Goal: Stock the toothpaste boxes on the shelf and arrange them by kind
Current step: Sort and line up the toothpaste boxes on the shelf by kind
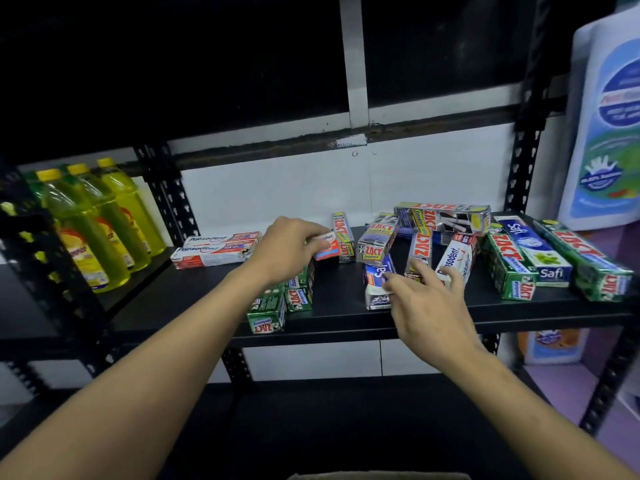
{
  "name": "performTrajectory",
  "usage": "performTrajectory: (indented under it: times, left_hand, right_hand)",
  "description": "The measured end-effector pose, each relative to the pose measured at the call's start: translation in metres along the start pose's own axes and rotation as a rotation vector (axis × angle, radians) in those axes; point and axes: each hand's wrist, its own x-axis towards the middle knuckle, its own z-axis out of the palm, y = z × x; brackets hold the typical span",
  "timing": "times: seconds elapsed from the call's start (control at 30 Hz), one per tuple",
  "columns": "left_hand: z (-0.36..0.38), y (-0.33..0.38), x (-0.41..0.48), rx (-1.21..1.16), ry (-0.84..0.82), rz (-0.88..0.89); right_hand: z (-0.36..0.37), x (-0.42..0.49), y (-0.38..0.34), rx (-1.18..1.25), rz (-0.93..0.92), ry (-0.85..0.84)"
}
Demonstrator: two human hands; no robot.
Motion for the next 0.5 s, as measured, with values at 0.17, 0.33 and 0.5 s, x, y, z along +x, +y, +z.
performTrajectory:
  times: [0.17, 0.33, 0.5]
  left_hand:
    - [-0.029, 0.007, 0.002, -0.014, 0.027, 0.074]
    - [-0.049, 0.006, -0.012, -0.164, 0.050, 0.055]
    - [-0.085, -0.008, -0.029, -0.343, 0.135, -0.020]
  right_hand:
    - [-0.014, 0.015, -0.019, 0.120, -0.017, 0.059]
    - [-0.025, 0.042, -0.054, 0.331, -0.007, 0.068]
    - [-0.031, 0.059, -0.091, 0.577, -0.056, 0.085]
